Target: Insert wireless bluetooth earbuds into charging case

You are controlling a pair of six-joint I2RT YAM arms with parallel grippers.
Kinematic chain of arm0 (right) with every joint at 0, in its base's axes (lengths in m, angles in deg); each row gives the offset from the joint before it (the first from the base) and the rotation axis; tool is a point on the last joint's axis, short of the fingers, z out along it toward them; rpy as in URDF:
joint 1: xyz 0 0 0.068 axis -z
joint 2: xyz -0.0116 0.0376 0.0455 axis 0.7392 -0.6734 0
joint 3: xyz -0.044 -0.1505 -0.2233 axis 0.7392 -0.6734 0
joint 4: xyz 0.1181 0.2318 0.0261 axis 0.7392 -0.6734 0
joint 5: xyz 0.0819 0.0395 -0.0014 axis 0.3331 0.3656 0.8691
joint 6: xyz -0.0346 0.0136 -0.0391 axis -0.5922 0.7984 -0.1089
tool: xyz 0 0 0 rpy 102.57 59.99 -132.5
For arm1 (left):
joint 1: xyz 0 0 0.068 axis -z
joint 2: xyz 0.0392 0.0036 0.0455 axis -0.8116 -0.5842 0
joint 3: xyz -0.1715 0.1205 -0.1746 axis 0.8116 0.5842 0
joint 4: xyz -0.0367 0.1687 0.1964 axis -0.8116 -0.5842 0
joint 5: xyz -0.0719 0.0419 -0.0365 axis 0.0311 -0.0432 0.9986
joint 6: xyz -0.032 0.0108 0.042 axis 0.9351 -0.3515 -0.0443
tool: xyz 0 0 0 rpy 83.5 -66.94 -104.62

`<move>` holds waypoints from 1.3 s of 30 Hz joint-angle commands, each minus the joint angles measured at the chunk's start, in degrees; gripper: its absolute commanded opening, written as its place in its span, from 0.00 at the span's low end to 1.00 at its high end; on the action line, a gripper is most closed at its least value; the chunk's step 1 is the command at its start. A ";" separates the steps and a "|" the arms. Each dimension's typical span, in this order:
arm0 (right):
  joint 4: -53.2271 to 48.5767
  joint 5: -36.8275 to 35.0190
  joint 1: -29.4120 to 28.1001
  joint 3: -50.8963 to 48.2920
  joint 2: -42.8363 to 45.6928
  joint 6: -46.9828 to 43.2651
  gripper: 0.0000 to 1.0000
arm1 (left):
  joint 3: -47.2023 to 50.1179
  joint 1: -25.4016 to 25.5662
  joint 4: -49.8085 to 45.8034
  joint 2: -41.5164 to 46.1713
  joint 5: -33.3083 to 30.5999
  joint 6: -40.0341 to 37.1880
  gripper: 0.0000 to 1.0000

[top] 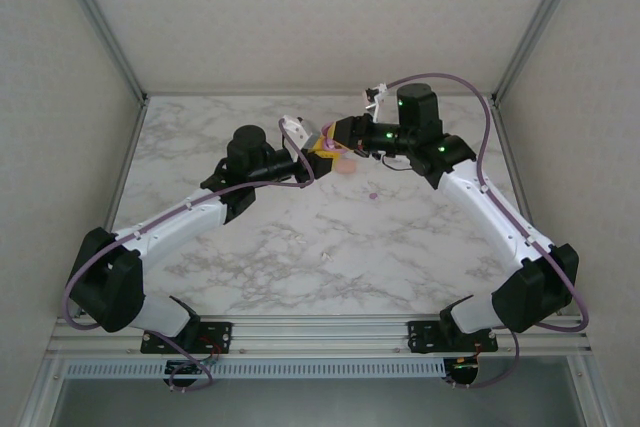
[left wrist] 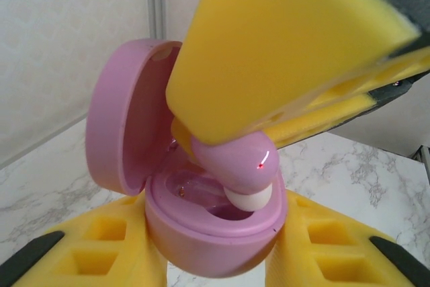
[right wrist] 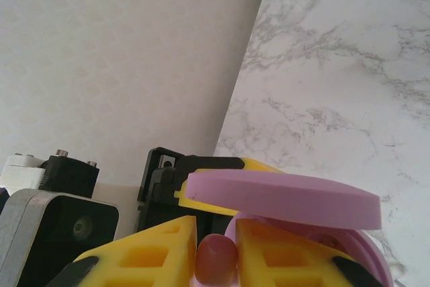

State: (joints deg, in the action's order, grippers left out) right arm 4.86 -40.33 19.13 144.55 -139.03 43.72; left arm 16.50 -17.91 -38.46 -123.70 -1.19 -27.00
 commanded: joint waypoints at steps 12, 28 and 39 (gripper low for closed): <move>4.78 -5.76 -1.46 -4.21 3.14 0.39 0.22 | -2.11 0.75 7.36 -0.88 1.06 4.06 0.23; -1.53 -12.67 -3.19 -3.40 4.10 -5.89 0.24 | -2.61 0.76 10.75 -1.81 -0.25 6.02 0.23; -8.14 -16.98 -3.19 -0.41 3.50 -7.02 0.27 | -2.74 0.75 10.13 -1.56 -0.42 5.36 0.23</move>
State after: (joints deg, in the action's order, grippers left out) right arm 3.70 -54.63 16.38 142.34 -135.16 38.23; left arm 16.42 -17.59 -33.76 -126.17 -1.19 -22.45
